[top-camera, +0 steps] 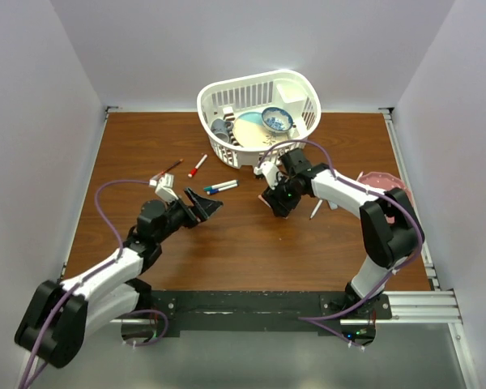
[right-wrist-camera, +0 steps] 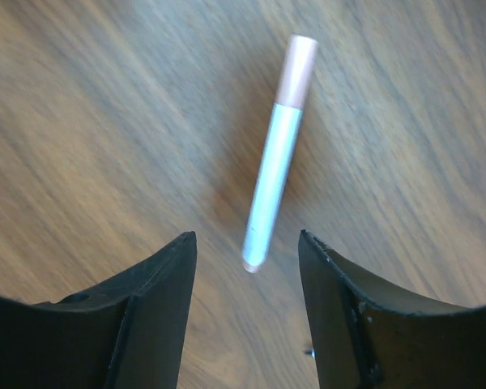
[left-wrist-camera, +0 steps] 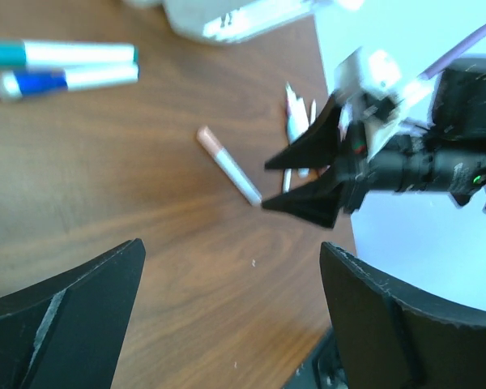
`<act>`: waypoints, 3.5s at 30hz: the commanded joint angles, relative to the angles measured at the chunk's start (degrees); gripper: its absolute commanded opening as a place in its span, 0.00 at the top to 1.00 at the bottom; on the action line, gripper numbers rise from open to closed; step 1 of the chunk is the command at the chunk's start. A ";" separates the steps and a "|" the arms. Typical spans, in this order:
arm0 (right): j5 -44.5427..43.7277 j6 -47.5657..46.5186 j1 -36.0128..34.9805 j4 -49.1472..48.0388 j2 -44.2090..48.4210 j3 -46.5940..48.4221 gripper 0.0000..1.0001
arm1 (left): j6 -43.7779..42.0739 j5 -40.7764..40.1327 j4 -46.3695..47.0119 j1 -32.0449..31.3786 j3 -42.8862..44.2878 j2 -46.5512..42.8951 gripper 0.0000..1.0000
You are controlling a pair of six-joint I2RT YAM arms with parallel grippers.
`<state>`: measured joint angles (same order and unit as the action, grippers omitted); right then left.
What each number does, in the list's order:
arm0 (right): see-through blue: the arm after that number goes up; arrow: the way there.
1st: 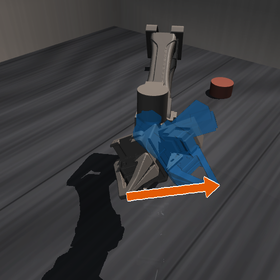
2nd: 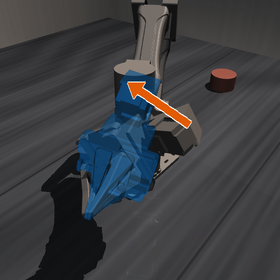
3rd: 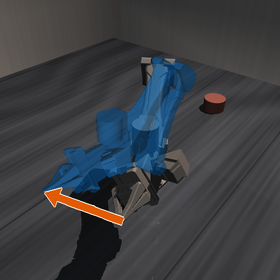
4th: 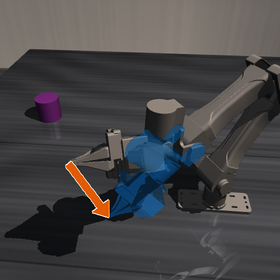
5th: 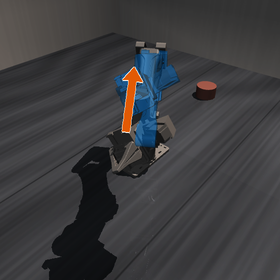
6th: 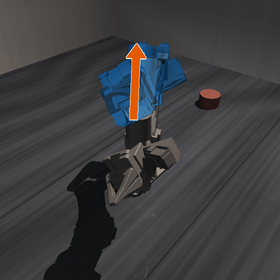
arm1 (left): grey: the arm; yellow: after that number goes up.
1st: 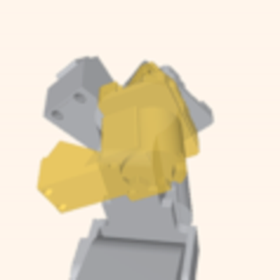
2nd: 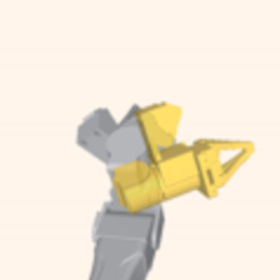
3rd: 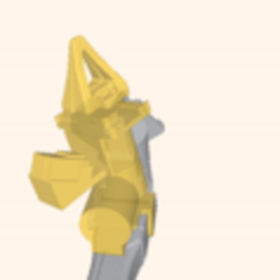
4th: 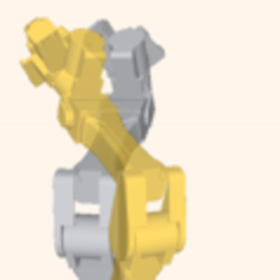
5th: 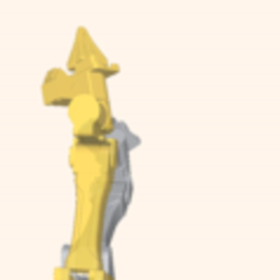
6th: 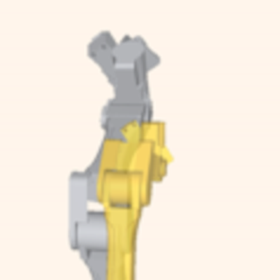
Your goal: Open the pen caps
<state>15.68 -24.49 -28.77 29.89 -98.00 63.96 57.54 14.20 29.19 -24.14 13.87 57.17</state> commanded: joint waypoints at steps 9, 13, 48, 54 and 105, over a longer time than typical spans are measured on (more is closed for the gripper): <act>-14.27 0.23 -5.85 4.20 -7.29 5.90 0.48 | -13.59 -14.02 -21.19 -0.12 6.18 -15.15 0.03; -15.50 -0.03 -7.08 7.20 -10.19 7.84 0.66 | -11.84 -13.76 -21.19 -0.20 4.94 -15.42 0.04; 17.53 3.75 -6.03 5.27 -3.17 4.94 1.00 | 22.70 -14.02 5.96 -11.45 12.23 31.32 0.19; 19.91 3.40 -6.03 5.70 -2.99 4.94 1.00 | 22.88 -14.02 5.97 -13.12 15.84 34.32 0.25; 38.02 -1.35 -4.97 12.39 -0.27 4.77 1.00 | -0.32 -41.00 8.02 -0.58 8.98 -0.99 1.00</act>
<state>54.92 -24.86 -34.61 33.65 -98.85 71.11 61.34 -3.66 49.08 -34.81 18.33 66.17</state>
